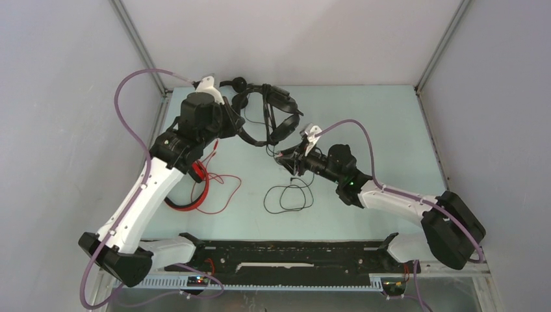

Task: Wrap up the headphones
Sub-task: Wrap the headphones cable around the headphones.

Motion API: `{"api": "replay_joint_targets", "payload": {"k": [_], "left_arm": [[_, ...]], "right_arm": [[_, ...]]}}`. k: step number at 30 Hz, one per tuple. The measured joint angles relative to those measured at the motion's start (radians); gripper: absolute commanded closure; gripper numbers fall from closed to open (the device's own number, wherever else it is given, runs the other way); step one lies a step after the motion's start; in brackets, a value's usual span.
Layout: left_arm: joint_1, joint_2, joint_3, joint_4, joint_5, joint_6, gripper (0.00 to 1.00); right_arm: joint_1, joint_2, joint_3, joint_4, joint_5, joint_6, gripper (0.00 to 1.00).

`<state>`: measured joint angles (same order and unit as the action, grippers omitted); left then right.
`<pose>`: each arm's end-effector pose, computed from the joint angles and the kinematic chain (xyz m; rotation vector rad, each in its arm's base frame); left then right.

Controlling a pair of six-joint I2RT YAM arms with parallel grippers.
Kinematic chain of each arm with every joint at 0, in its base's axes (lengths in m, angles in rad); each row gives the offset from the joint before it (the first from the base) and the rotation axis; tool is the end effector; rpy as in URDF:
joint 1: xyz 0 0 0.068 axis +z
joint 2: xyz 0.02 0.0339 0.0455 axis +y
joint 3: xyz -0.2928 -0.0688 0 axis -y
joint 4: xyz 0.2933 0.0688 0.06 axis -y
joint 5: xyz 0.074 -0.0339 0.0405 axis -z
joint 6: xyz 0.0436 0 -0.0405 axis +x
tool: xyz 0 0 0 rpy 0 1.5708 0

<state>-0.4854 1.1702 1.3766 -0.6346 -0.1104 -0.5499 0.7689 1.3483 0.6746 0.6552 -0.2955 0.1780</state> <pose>0.2564 -0.1298 0.4532 -0.1381 2.0349 -0.5505 0.2339 0.2440 0.2608 -0.7143 1.5153 0.9615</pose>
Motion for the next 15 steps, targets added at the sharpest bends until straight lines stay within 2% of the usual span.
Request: {"api": "replay_joint_targets", "payload": {"k": [7, 11, 15], "left_arm": [[0.006, 0.042, 0.043, -0.01, -0.016, 0.007, 1.0], [0.017, 0.089, 0.093, -0.034, -0.039, 0.028, 1.0], [0.026, 0.109, 0.116, -0.054, -0.055, 0.051, 1.0]], "right_arm": [[-0.001, -0.067, -0.006, -0.093, 0.033, 0.026, 0.48], [-0.002, -0.154, -0.008, -0.193, 0.056, 0.029, 0.31], [-0.003, -0.246, -0.008, -0.298, 0.076, 0.008, 0.29]]}}
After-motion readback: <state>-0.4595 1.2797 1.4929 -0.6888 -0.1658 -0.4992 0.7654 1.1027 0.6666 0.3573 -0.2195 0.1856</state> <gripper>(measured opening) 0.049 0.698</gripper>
